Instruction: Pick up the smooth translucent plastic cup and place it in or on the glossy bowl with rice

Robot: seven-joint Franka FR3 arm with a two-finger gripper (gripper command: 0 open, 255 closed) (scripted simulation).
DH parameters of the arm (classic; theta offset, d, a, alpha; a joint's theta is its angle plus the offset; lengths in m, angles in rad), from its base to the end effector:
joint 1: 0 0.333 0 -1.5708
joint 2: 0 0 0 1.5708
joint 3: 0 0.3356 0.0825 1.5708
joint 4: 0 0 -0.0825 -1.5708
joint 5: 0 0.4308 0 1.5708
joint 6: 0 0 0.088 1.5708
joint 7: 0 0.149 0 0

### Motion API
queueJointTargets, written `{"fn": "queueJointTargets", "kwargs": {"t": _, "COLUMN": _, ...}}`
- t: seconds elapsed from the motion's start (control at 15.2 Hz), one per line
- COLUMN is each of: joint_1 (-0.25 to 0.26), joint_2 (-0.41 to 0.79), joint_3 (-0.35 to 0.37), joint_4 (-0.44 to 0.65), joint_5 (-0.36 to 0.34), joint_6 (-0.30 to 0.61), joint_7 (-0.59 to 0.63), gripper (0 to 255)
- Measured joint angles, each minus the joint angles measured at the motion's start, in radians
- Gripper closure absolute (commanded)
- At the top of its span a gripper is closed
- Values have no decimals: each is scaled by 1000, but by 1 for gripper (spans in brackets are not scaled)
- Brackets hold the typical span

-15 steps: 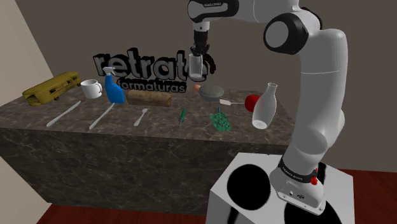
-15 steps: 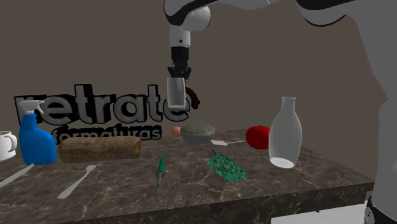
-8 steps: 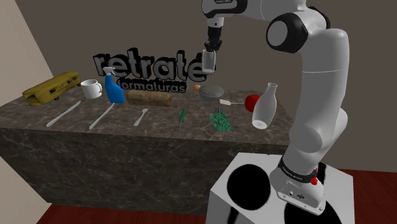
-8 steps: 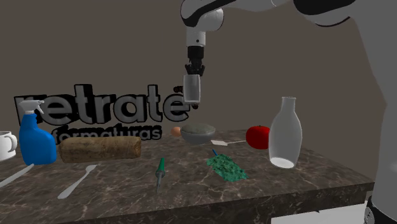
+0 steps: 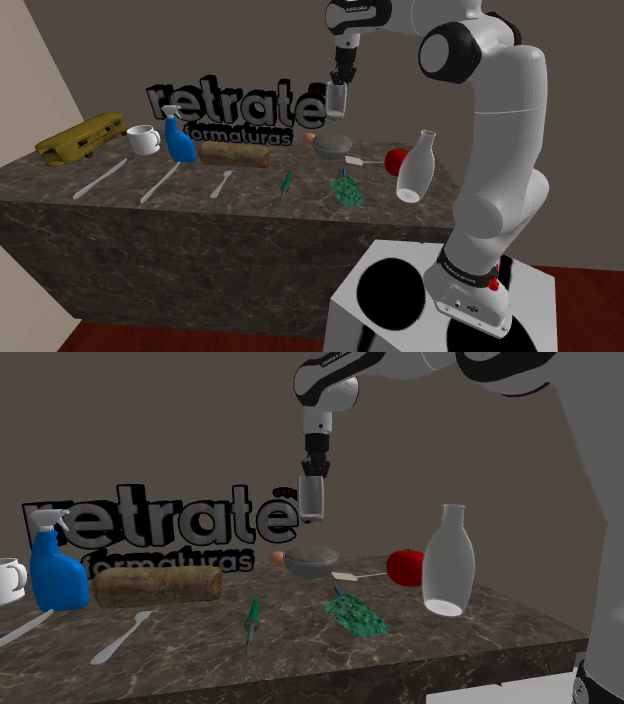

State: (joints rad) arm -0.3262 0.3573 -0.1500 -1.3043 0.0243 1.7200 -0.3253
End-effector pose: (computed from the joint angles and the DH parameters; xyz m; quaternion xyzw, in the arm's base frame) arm 0.6551 -0.3156 0.5203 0.9969 -0.0713 0.0232 0.0250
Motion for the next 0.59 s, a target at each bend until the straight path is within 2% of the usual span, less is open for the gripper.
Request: {"fn": "queueJointTargets", "kwargs": {"t": 0.59, "joint_1": 5, "joint_2": -13, "joint_3": 1, "joint_4": -141, "joint_5": -2, "joint_6": 128, "joint_7": 2, "gripper": 255}}
